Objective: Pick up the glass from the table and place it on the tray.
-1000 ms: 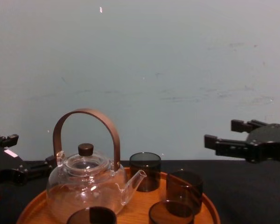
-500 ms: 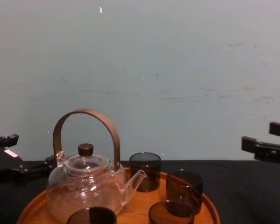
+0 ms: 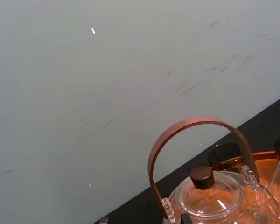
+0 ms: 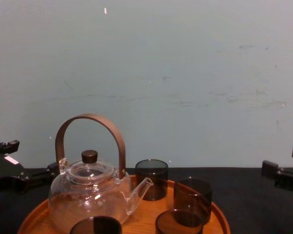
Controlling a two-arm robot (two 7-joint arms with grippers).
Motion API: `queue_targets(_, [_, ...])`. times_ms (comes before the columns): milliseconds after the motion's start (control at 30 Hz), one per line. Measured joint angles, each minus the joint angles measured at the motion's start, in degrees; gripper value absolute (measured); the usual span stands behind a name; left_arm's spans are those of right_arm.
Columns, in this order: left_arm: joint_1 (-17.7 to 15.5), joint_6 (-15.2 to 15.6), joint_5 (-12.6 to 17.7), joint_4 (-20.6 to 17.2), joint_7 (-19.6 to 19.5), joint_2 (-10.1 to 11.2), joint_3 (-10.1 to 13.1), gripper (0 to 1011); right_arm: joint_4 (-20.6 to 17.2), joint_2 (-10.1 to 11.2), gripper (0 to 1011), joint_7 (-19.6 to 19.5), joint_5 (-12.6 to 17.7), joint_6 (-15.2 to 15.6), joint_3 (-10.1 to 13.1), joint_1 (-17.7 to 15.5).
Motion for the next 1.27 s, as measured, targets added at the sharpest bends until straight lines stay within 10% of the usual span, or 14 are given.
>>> queue_targets(1267, [0.0,0.0,0.0,0.0,0.0,0.0,0.0,1001,1.9,-1.74,1002,0.48,-1.08,-0.89,-0.66,-0.01])
